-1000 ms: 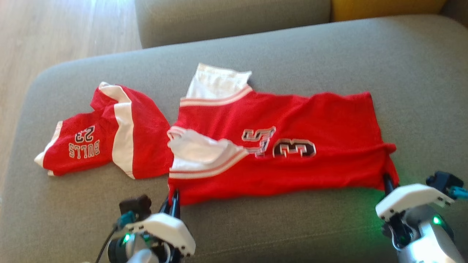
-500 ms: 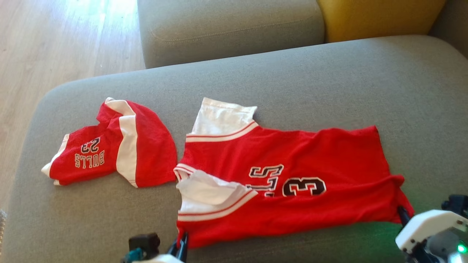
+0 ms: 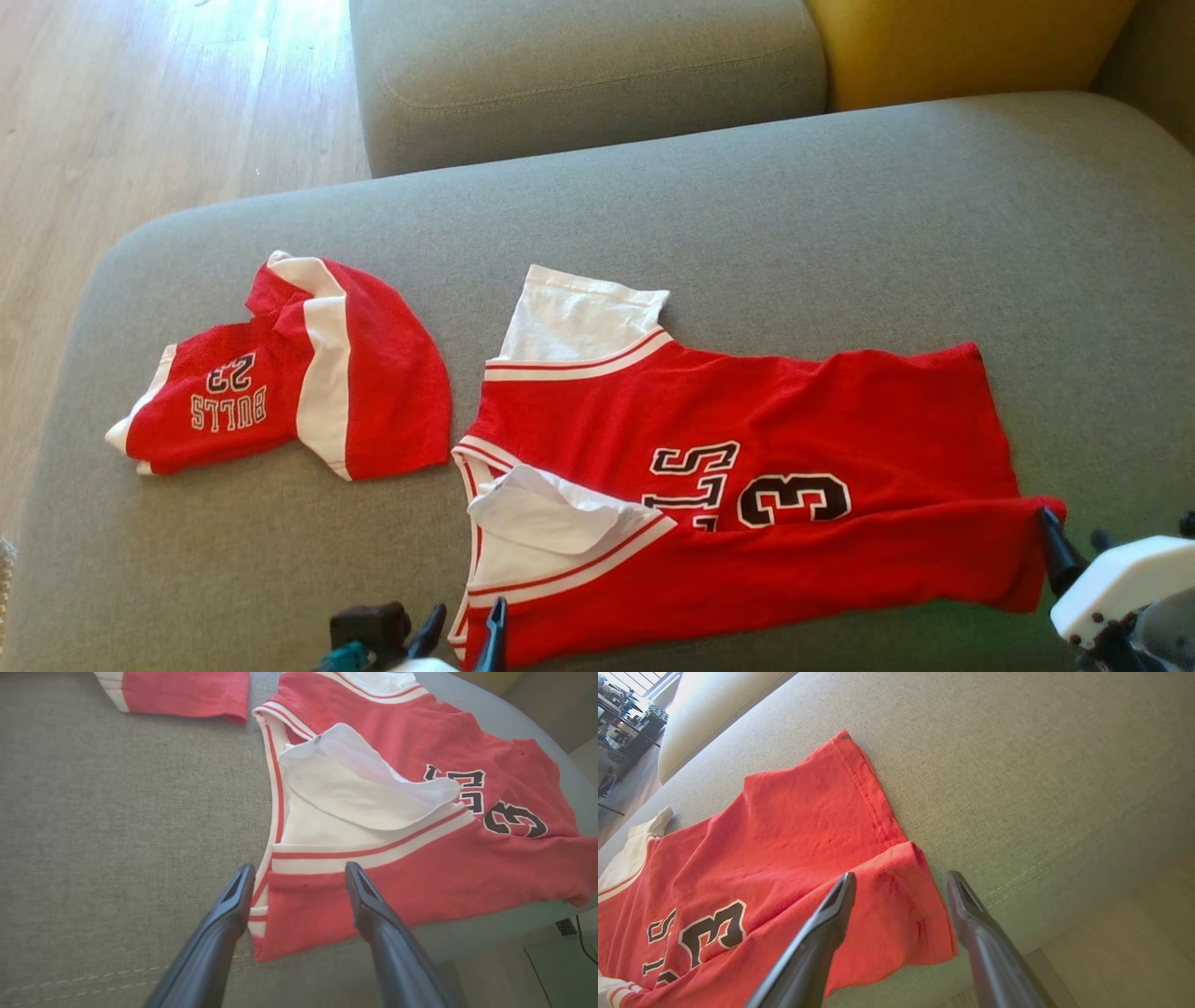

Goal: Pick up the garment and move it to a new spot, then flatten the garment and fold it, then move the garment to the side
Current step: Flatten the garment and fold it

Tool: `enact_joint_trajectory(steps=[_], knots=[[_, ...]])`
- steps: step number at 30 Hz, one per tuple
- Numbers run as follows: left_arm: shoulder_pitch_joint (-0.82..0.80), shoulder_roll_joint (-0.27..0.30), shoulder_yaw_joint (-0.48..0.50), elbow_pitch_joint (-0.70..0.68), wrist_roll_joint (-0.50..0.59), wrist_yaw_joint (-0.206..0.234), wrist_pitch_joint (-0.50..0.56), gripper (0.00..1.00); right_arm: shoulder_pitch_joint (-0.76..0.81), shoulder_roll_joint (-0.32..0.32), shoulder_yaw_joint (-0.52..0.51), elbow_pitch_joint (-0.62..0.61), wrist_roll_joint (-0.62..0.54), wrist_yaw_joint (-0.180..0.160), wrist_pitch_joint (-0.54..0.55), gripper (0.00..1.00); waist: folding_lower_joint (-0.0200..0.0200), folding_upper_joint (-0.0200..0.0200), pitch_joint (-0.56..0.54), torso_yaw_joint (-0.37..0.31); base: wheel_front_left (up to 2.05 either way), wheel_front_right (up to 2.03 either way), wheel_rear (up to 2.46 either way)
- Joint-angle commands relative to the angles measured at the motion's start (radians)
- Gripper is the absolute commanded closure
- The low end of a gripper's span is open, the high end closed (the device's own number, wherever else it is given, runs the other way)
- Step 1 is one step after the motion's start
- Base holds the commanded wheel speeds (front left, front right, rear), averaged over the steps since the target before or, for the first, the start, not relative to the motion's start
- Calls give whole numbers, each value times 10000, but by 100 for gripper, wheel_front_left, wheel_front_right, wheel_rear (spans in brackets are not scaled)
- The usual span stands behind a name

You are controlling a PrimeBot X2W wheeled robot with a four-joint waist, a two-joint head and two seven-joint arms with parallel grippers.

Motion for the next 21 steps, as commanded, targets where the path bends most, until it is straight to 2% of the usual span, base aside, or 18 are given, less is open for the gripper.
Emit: enact_joint_trajectory(steps=[1,11,17,21], knots=[[-458,136,367,-406,108,87,-162,0,-264,-142,255,-482,79,71,-105,0,0,0,15,4,0,0,0],[-1444,-166,1136,-1335,347,235,-1153,0,-472,-140,1493,-2229,-136,71,-1776,0,0,0,340,-117,0,0,0],[-2395,-267,1138,-1080,648,130,-1196,0,-806,-140,2283,-2774,-496,71,-2173,0,0,0,976,-314,0,0,0],[-3673,-246,1078,-486,945,58,-877,0,-1406,-140,2661,-2966,-688,71,-2267,0,0,0,1727,-477,0,0,0]])
